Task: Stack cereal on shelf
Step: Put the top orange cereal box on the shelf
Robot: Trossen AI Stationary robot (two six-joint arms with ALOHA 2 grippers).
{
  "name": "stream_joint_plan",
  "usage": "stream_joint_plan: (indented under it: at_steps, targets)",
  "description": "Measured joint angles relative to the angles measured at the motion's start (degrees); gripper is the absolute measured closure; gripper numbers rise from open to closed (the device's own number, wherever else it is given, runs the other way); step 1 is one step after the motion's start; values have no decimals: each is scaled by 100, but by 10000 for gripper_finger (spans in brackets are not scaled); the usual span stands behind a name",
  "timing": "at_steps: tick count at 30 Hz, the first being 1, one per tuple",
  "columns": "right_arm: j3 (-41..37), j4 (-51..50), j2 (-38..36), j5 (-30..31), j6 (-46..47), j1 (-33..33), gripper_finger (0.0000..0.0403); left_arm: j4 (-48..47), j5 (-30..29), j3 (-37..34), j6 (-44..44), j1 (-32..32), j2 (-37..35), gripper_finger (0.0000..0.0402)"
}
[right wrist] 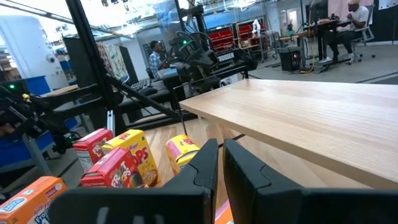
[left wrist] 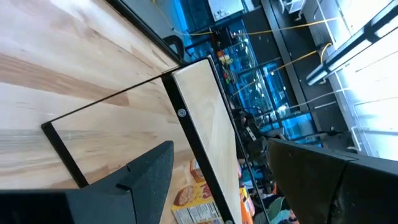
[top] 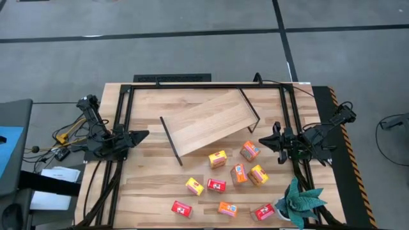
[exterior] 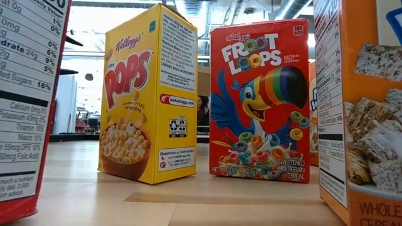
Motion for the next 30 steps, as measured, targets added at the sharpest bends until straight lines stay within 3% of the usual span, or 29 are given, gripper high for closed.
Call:
stream_joint_plan:
  at_steps: [12, 21, 25, 30]
  targets:
    - [0, 24, 0, 234, 1681, -197, 351, -114, -142, 0, 102, 322, 0, 152]
    - [123, 341, 4, 193, 1806, -233, 351, -262, -137, 0, 103, 533, 0, 152]
    - [483, 666, 2, 87, 1408, -242, 349, -261, -131, 0, 102, 549, 0, 152]
    - [1446, -99, 190, -48, 910, -256, 301, -260, -129, 0, 61, 553, 0, 152]
